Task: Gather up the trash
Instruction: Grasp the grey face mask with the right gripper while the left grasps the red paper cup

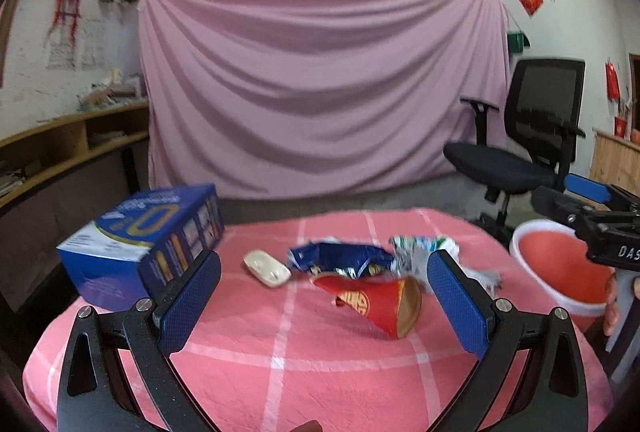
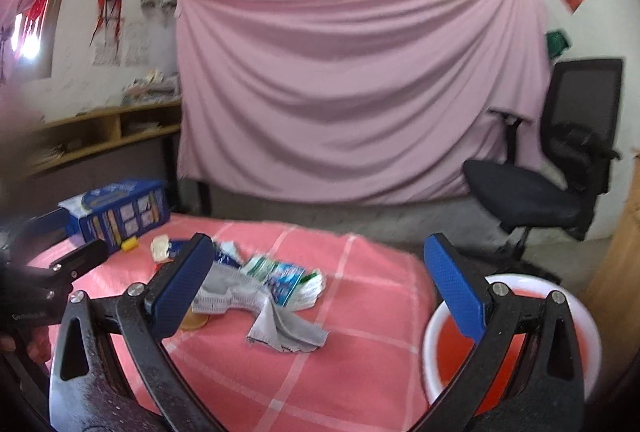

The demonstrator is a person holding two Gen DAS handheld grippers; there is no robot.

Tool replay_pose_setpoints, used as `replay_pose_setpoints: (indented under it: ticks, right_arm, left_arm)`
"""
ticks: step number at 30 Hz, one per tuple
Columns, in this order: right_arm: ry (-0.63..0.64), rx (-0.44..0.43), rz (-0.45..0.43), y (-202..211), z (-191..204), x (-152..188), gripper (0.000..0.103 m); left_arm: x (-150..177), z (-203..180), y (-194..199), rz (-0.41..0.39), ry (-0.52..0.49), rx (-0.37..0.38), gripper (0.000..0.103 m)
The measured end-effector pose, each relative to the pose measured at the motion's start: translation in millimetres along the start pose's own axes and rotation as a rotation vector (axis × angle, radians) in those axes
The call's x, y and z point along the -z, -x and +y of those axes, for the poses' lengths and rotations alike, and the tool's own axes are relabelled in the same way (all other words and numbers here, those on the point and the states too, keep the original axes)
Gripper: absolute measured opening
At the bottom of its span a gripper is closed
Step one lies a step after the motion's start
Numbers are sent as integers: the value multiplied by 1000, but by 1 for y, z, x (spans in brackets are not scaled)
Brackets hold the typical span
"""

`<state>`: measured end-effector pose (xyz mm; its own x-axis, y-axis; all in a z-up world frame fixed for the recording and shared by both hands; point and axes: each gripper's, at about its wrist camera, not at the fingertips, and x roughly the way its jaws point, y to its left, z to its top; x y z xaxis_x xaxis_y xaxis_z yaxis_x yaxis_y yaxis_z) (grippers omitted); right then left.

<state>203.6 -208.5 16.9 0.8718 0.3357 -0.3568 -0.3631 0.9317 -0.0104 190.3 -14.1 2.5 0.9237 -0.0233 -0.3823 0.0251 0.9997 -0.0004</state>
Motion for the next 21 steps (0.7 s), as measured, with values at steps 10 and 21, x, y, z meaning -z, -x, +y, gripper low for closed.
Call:
replay_pose_setpoints:
  ticks: [10,21]
  right_arm:
    - [-7,-136,307,-63,-2,24,88]
    - [4,-196,463,-94,8,37,63]
  left_arm:
    - [10,-6,-49,272,-18,122,78]
    - [11,0,-77,479,86,269,42]
